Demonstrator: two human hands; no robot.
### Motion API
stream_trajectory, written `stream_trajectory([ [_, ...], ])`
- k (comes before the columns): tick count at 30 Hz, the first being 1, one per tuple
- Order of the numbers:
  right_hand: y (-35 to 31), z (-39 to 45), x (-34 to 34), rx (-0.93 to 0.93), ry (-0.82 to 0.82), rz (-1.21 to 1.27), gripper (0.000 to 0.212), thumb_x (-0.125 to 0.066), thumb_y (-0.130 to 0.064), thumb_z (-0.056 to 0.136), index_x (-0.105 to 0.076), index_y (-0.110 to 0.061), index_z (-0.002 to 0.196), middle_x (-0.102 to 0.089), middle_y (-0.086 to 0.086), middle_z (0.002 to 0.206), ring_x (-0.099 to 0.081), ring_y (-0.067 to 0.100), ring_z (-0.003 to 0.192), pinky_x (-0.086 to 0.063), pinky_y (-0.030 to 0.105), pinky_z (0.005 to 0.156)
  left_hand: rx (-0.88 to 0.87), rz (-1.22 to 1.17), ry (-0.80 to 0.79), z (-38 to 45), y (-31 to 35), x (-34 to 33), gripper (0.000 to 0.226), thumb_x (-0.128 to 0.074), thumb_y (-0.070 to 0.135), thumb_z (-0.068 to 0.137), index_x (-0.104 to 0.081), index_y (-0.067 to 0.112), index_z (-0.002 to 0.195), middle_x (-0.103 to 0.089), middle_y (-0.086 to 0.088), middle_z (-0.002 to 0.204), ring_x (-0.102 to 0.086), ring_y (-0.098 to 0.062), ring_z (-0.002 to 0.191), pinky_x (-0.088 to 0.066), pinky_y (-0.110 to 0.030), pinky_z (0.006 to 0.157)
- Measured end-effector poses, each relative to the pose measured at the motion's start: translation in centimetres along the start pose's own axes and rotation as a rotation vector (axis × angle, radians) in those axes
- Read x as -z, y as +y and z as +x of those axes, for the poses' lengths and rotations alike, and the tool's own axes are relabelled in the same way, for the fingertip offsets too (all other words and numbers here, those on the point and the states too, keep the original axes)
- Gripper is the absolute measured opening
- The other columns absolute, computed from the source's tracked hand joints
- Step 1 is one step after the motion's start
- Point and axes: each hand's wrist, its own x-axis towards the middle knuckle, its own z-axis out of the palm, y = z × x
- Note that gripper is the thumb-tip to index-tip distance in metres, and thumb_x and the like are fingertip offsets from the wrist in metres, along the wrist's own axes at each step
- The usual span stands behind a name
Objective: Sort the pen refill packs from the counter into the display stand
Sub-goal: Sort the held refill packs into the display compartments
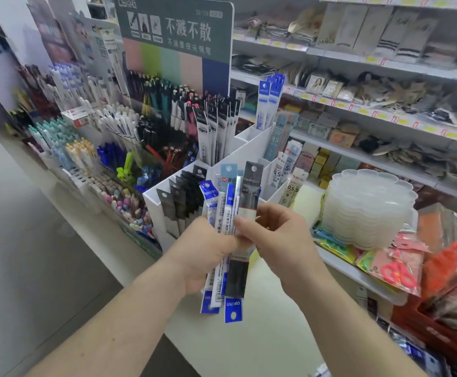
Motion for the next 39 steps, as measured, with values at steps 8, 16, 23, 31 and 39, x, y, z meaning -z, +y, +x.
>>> stream_trajectory([
  [8,0.9,-0.2,2.1,0.025,0.146,0.084,0.008,-0.069,-0.012,0.091,-0.073,-0.01,0.085,-0.073,0.013,0.079,-0.061,0.019,0.063,-0.051,0.025,0.052,0.077,-0.062,-0.057,0.2,0.0,0.1,0.055,-0.076,0.019,0.068,-0.064,0.007,0.12,-0.071,-0.024,0.109,-0.069,-0.043,0.099,-0.052,-0.061,0.093],
  [16,0.2,-0.2,2.0,0.015,0.129,0.183,0.014,-0.052,-0.012,0.101,-0.064,-0.014,0.092,-0.056,0.001,0.063,-0.053,0.013,0.056,-0.047,0.026,0.054,0.063,-0.097,0.012,-0.3,0.2,0.6,0.053,-0.084,0.018,0.071,-0.065,0.01,0.12,-0.072,-0.02,0.111,-0.07,-0.041,0.1,-0.051,-0.063,0.093],
  [23,-0.4,-0.5,0.7,0.017,0.0,0.195,0.019,-0.063,-0.001,0.093,-0.062,-0.006,0.075,-0.056,-0.003,0.05,-0.047,0.001,0.038,-0.037,0.012,0.039,0.042,-0.149,-0.064,-0.7,0.3,0.9,0.041,-0.074,0.017,0.076,-0.069,0.013,0.117,-0.07,-0.024,0.111,-0.069,-0.041,0.1,-0.056,-0.053,0.087],
  [31,-0.5,0.5,1.8,-0.065,-0.07,0.266,0.015,-0.065,-0.017,0.086,-0.056,-0.006,0.081,-0.036,0.009,0.062,-0.024,0.016,0.048,-0.015,0.03,0.048,0.132,-0.157,-0.157,-1.0,0.0,1.3,0.059,-0.083,0.03,0.067,-0.066,0.01,0.12,-0.069,-0.023,0.115,-0.07,-0.036,0.096,-0.057,-0.05,0.084],
  [39,0.1,-0.4,1.3,-0.085,-0.076,0.206,0.01,-0.066,-0.014,0.09,-0.066,-0.006,0.085,-0.051,0.004,0.058,-0.031,0.011,0.046,-0.026,0.023,0.042,0.133,-0.018,-0.166,-1.2,0.4,1.4,0.057,-0.084,0.023,0.068,-0.063,0.01,0.12,-0.071,-0.022,0.108,-0.07,-0.041,0.097,-0.056,-0.056,0.087],
])
